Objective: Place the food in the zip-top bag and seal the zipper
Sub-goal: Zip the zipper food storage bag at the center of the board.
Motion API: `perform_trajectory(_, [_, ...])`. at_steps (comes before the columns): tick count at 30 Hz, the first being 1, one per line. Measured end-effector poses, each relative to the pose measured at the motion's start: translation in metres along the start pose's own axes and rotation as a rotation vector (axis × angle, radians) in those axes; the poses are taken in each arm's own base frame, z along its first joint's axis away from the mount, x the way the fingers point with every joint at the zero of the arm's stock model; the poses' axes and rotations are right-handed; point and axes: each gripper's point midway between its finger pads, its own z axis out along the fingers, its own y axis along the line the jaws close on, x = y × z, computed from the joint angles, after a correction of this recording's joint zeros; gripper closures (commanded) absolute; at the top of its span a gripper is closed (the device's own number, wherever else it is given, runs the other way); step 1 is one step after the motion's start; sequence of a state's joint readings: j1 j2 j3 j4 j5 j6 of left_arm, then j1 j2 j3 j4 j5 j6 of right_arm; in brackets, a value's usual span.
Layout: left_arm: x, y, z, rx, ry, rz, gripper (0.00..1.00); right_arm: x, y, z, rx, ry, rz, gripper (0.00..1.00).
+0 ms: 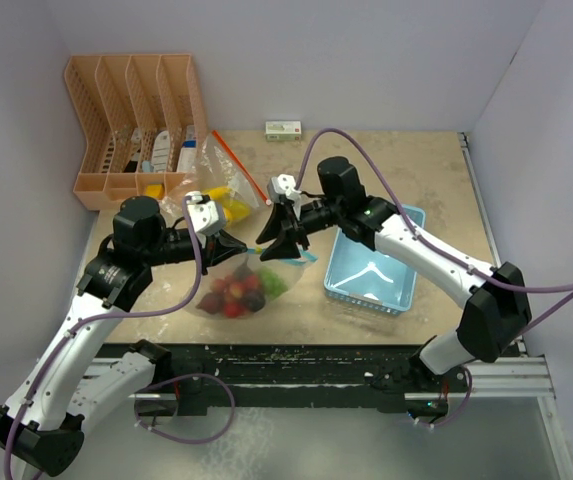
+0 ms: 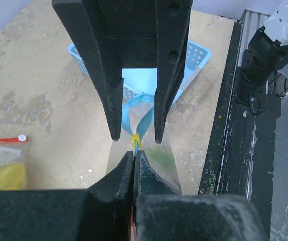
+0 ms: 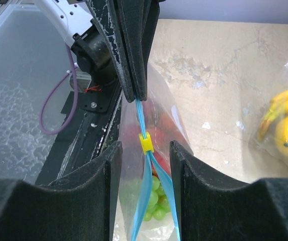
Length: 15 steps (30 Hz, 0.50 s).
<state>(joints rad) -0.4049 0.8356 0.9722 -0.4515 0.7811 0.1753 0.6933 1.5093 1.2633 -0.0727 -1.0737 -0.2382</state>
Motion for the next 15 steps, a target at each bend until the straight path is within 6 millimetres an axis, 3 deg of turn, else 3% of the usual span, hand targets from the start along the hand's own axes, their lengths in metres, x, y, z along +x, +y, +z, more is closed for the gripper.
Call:
perform_trajectory(5, [-0.0001, -0.0001, -0.0001, 0.0, 0.0, 0.0, 1.0, -0.005, -0.0027, 0.0007, 0.007, -0.01, 0.003, 0.59])
perform_trajectory(10, [0.0001, 0.0, 0.0, 0.0, 0.0, 0.0, 1.0, -0.0082, -0.004, 0.0014, 0.01, -0.018, 0.013, 0.71])
perform_trajectory(15, [0.0008, 0.0, 0.0001, -0.001, 0.001, -0.001, 1.0, -0.0067, -0.0045, 0.0019, 0.009, -0.015, 0.022, 0.67])
